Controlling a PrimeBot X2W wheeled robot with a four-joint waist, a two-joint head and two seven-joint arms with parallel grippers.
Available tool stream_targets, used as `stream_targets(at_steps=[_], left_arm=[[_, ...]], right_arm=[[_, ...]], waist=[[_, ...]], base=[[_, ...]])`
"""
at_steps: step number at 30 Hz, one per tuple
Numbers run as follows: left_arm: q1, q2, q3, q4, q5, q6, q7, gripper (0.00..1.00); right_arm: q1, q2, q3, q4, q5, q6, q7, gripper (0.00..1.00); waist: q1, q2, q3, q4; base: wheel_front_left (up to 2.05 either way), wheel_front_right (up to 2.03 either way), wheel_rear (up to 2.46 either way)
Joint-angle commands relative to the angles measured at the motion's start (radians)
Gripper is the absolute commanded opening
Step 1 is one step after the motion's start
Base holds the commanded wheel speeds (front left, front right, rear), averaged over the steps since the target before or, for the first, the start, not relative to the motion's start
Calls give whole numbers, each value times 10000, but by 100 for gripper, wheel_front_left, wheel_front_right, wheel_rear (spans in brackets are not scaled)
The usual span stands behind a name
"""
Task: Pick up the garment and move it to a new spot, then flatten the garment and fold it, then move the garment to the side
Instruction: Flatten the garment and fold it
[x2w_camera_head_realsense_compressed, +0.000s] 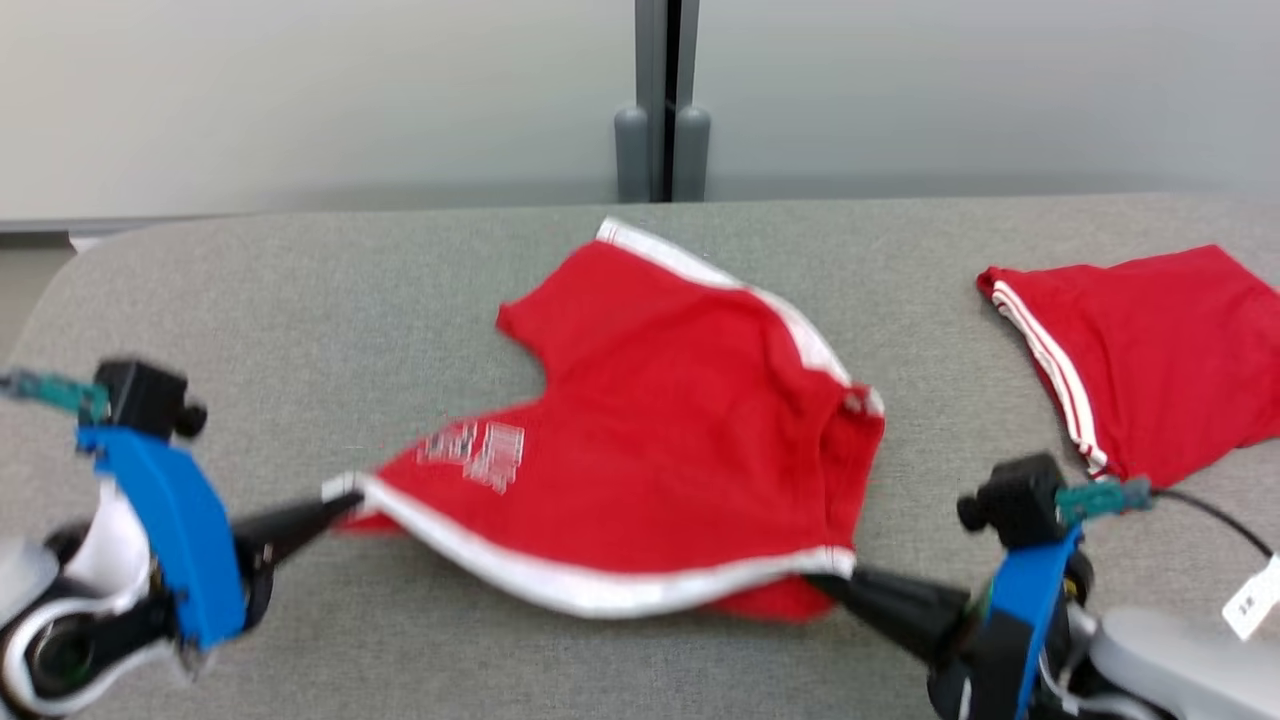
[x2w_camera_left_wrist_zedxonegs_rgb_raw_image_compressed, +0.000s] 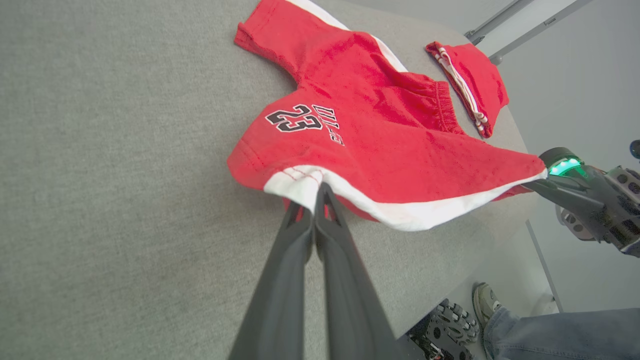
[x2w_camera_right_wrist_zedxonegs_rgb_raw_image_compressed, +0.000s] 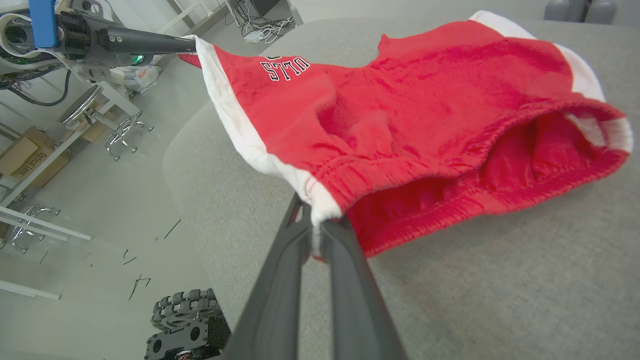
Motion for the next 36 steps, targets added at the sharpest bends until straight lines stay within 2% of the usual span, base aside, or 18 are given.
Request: stream_targets(at_steps=[1,6,10,15,20,27,31,36], left_arm=[[156,89,-28,-80,-83,-14,83,0],[897,1270,-303,-1099,-747,-14,943,0],[1279,1962,-493,-1462,-880,-12,1291,0],[1511,2276,-437,-1700,-1004,-12,1204,0],[1330,2107,-175,-1868,-1098,-12,1032,0],[584,1857,310,-1503,-639,-12,942,0],[79,1407,617,-1075,-512,-12,943,0],[-683,813,922,-434,-87,-12,1091,0]], right_arm=[[189,-134,-11,-72,42,1,90,0],[1100,-674,-4,-801,375,1,1117,0],[1468,-1002,-3,-1140,744,1,1233,0],[1658,-1196,1,-1298,1011,1,992,0],[1579,-1000,-31,-1563,1152,1,689,0],[1380,-690,-519,-1408,1399,1,-742,0],[1383,-321,-963,-980,1646,1,-1466,0],[1363,316,-1736,-441,1738,1,-1758,0]], waist=[[3,3,-161,-143],[3,3,-421,-301],[3,3,-561,-454],[3,3,-591,-618],[3,3,-491,-803],[3,3,-125,-1071],[3,3,254,-1273],[3,3,917,-1567]], base=[[0,0,0],[0,0,0],[0,0,0],[0,0,0],[0,0,0],[0,0,0],[0,0,0],[0,0,0]])
